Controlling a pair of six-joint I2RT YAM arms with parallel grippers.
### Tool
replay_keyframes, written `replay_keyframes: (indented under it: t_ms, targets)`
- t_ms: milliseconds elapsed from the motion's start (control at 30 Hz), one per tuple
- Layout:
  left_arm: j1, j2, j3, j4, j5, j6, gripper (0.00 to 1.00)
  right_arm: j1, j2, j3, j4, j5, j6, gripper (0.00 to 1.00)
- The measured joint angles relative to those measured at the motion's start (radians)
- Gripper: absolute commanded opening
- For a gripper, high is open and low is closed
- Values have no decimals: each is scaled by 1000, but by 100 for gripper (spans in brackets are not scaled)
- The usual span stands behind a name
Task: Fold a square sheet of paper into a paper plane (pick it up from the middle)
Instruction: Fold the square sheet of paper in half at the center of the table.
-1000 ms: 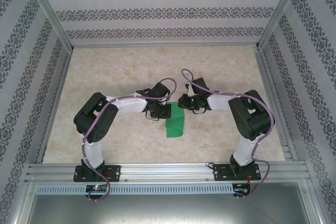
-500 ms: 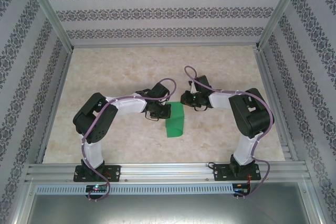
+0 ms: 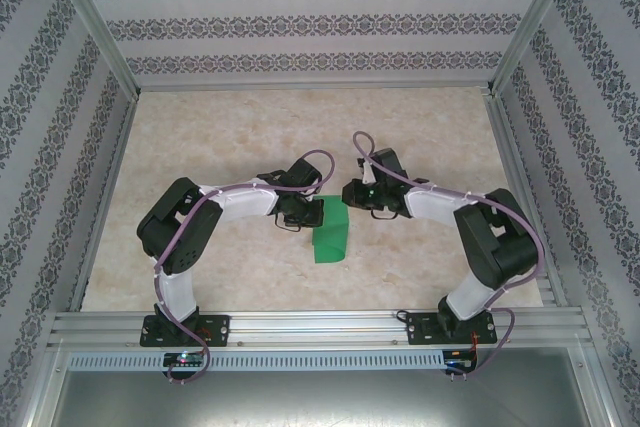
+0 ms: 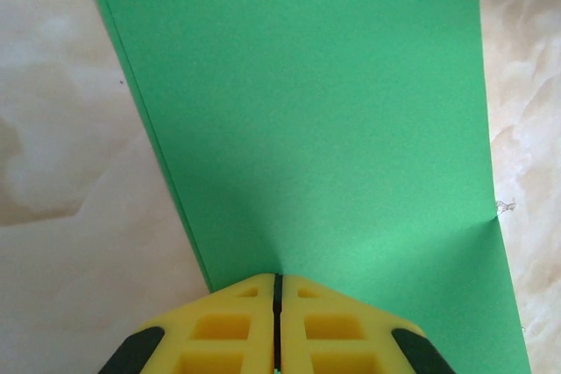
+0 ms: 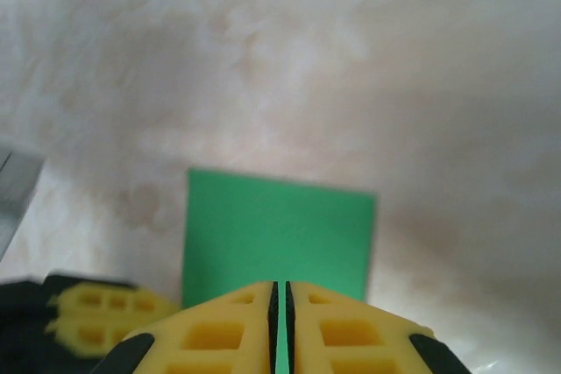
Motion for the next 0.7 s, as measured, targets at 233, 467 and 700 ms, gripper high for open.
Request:
replay_keyframes:
  t_ms: [233,467,700]
  targets:
    - [0,11,21,-26,1,1,10,57,3,-27,-51,-25,-1,14]
    - [0,21,41,-49,2,4,10,57,45,-27,-101,-24,-28,14]
    - [0,26,50,-63,2,12,10,48,43,-32,-111,-29,-69,15]
